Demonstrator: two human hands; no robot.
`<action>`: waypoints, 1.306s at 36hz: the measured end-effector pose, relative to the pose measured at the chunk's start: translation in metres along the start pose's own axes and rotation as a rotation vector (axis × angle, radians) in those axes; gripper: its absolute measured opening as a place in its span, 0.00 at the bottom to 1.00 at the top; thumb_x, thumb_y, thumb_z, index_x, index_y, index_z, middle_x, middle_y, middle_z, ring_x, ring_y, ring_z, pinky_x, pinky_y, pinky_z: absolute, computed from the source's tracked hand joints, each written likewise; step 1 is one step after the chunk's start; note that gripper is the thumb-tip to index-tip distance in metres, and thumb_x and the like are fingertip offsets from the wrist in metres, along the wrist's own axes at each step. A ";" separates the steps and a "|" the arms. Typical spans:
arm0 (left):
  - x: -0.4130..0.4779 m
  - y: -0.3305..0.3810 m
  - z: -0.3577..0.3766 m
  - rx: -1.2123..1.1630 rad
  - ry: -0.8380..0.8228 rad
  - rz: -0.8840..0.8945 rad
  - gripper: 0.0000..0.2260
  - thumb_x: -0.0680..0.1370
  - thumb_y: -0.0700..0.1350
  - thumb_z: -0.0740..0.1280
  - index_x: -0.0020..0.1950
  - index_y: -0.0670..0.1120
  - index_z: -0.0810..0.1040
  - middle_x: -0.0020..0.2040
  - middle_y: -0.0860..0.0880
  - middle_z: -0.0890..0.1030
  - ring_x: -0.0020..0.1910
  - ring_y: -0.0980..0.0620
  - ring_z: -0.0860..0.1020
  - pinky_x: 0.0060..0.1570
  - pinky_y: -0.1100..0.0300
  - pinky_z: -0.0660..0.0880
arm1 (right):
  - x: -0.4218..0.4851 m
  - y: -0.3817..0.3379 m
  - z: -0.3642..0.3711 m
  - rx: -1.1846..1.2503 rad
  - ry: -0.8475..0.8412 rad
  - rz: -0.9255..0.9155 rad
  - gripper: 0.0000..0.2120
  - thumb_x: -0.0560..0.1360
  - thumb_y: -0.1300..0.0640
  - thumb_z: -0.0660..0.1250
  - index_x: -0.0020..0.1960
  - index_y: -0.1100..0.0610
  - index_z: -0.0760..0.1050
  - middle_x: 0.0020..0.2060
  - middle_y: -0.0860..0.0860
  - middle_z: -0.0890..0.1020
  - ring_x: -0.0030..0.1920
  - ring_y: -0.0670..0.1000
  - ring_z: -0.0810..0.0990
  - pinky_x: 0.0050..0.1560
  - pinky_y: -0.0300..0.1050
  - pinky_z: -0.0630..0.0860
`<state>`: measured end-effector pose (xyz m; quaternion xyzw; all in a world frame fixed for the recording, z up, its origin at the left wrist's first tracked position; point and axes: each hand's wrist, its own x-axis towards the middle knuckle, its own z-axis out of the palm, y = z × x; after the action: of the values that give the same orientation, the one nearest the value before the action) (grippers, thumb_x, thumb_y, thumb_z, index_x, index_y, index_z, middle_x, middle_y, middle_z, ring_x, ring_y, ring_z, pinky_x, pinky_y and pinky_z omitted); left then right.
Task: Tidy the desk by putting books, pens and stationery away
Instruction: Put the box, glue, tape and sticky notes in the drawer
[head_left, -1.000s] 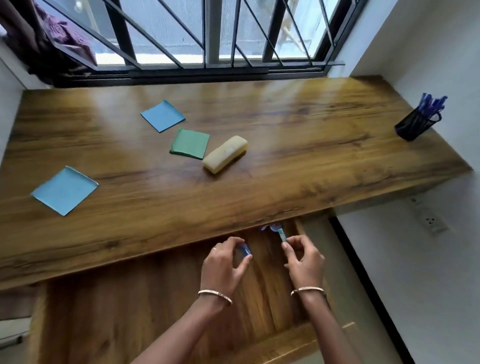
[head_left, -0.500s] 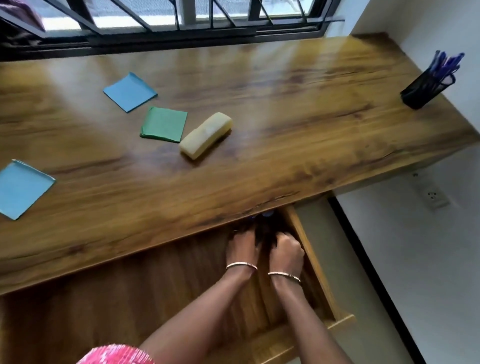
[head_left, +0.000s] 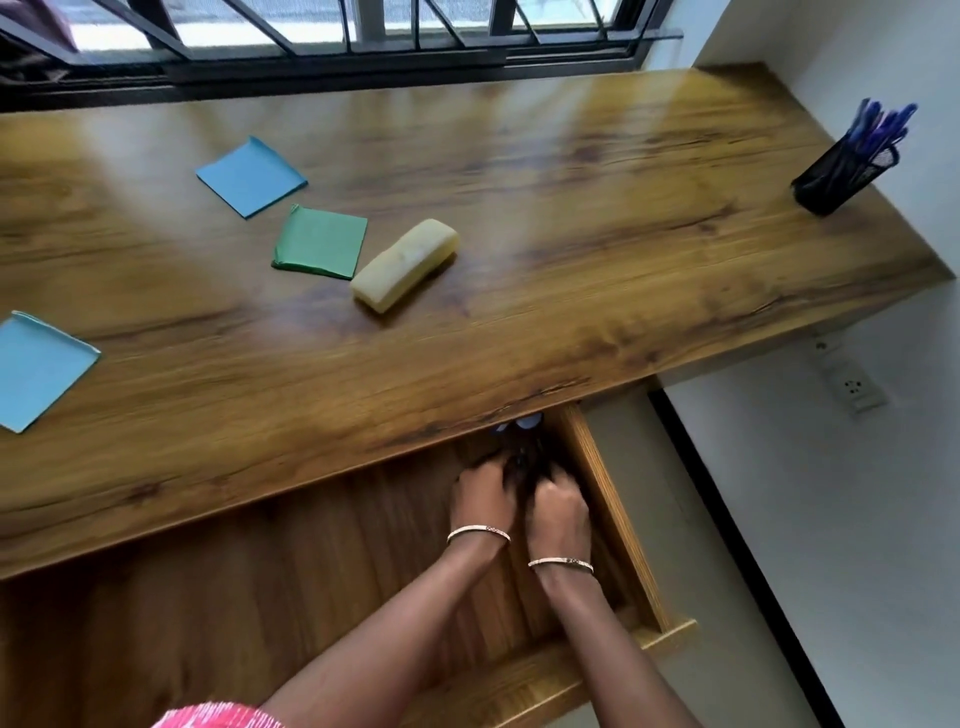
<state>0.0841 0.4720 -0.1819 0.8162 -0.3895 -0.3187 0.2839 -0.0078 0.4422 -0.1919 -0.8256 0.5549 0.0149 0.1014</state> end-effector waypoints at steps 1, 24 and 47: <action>-0.003 0.000 -0.001 -0.010 -0.002 -0.001 0.14 0.77 0.46 0.62 0.62 0.52 0.78 0.54 0.44 0.84 0.54 0.40 0.80 0.50 0.51 0.77 | -0.001 0.000 0.003 -0.017 0.014 -0.022 0.08 0.62 0.68 0.76 0.41 0.64 0.84 0.45 0.59 0.84 0.45 0.58 0.84 0.41 0.46 0.82; -0.061 -0.044 -0.052 -0.046 0.187 -0.112 0.09 0.74 0.42 0.64 0.51 0.51 0.82 0.48 0.53 0.85 0.49 0.50 0.82 0.44 0.62 0.72 | 0.006 -0.029 -0.024 0.108 0.013 0.052 0.13 0.78 0.66 0.61 0.61 0.61 0.76 0.55 0.59 0.78 0.55 0.59 0.79 0.55 0.50 0.78; -0.072 -0.063 -0.077 -0.115 0.178 -0.164 0.07 0.74 0.43 0.67 0.48 0.52 0.83 0.44 0.54 0.85 0.45 0.55 0.82 0.47 0.59 0.78 | 0.028 -0.018 0.012 0.969 0.063 0.672 0.12 0.69 0.54 0.75 0.31 0.58 0.78 0.26 0.50 0.80 0.40 0.60 0.84 0.51 0.58 0.80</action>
<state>0.1342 0.5815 -0.1560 0.8527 -0.2759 -0.2889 0.3367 0.0205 0.4259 -0.2046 -0.4641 0.7325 -0.2335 0.4400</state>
